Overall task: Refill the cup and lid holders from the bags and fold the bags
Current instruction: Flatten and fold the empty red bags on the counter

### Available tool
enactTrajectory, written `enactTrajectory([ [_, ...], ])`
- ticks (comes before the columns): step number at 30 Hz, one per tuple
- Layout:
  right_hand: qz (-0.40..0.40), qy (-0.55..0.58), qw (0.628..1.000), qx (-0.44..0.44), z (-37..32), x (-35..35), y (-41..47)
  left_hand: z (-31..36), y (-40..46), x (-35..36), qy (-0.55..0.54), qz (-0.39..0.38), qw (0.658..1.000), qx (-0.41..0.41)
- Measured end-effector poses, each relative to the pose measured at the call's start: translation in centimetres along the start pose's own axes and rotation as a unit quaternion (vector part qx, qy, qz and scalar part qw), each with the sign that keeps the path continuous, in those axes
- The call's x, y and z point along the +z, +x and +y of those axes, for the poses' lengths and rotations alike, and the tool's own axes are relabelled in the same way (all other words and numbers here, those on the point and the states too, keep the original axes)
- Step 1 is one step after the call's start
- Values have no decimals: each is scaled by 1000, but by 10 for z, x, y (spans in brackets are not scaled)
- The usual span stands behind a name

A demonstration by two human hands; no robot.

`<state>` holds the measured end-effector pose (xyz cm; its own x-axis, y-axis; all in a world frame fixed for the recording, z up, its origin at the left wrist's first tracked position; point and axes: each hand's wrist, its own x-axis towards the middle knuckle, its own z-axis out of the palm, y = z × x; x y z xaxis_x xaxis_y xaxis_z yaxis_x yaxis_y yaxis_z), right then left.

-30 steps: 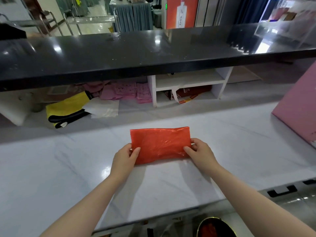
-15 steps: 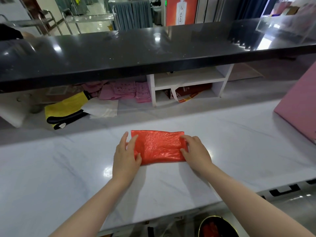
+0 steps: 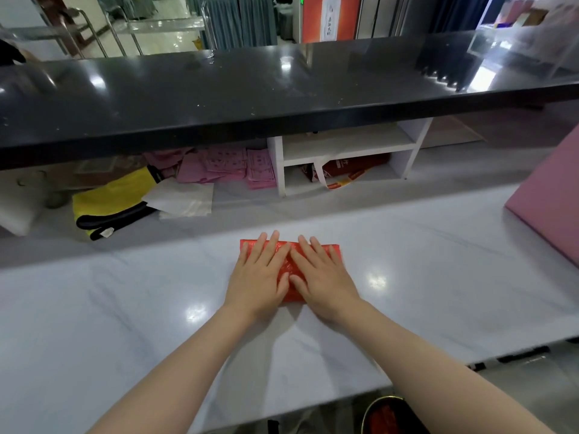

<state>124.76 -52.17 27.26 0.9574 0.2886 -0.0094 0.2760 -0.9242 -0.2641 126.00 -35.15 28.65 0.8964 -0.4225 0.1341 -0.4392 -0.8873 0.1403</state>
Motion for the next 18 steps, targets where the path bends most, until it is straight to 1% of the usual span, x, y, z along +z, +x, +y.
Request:
enactTrajectory([
  [2,-20,-16,1000,2,3,8,1,-6,-1,15,6,-39,999,-32],
  [4,-33,-24,999,-2,6,14,1,-11,-5,26,-6,-59,997,-57],
  [14,-31,3,1000,-1,12,19,7,-11,-3,36,-16,-73,994,-74],
  [18,-33,6,999,2,14,17,11,-10,1,34,-23,-91,992,-83],
])
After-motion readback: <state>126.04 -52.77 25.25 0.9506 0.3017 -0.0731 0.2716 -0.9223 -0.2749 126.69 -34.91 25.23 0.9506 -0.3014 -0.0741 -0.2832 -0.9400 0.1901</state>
